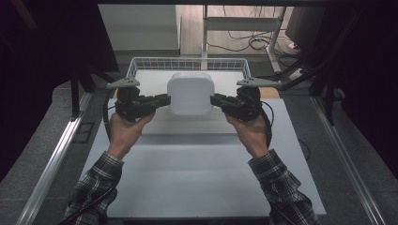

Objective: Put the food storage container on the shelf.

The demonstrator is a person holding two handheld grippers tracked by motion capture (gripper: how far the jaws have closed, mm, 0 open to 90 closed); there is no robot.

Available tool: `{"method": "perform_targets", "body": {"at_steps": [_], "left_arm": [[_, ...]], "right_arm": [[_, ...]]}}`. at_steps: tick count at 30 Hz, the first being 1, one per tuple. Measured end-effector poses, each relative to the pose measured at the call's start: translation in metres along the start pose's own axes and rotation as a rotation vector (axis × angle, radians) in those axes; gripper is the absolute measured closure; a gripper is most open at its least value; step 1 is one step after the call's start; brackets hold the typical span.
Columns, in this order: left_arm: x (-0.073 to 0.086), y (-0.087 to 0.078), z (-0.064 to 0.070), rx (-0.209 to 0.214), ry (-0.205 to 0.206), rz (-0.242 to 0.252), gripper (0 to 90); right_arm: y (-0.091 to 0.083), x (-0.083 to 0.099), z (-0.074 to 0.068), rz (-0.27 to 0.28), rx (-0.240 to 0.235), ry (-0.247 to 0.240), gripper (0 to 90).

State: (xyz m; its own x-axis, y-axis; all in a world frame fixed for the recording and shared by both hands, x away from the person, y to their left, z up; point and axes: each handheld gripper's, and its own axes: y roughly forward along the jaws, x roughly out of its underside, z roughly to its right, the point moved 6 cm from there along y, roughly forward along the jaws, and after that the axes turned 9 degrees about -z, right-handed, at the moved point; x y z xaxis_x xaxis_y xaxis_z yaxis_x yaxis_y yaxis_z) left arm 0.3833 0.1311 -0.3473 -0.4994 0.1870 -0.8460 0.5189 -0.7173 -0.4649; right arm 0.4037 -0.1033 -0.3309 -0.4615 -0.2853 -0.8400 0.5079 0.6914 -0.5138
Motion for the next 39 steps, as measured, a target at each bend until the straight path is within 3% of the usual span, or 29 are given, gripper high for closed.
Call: {"method": "perform_targets", "body": {"at_steps": [10, 26, 33, 39], "left_arm": [[-0.018, 0.006, -0.015, 0.000, -0.013, -0.004, 80.1], [-0.025, 0.023, -0.029, -0.030, -0.054, -0.004, 72.6], [-0.028, 0.029, -0.033, -0.067, -0.058, -0.002, 70.0], [-0.031, 0.034, -0.037, -0.110, -0.038, -0.013, 68.0]], "right_arm": [[0.012, -0.017, 0.013, -0.013, 0.014, 0.024, 77.4], [0.030, -0.025, 0.027, -0.024, 0.034, 0.059, 70.4], [0.036, -0.031, 0.030, -0.022, 0.041, 0.061, 68.5], [0.042, -0.036, 0.033, -0.025, 0.074, 0.042, 66.9]]}}
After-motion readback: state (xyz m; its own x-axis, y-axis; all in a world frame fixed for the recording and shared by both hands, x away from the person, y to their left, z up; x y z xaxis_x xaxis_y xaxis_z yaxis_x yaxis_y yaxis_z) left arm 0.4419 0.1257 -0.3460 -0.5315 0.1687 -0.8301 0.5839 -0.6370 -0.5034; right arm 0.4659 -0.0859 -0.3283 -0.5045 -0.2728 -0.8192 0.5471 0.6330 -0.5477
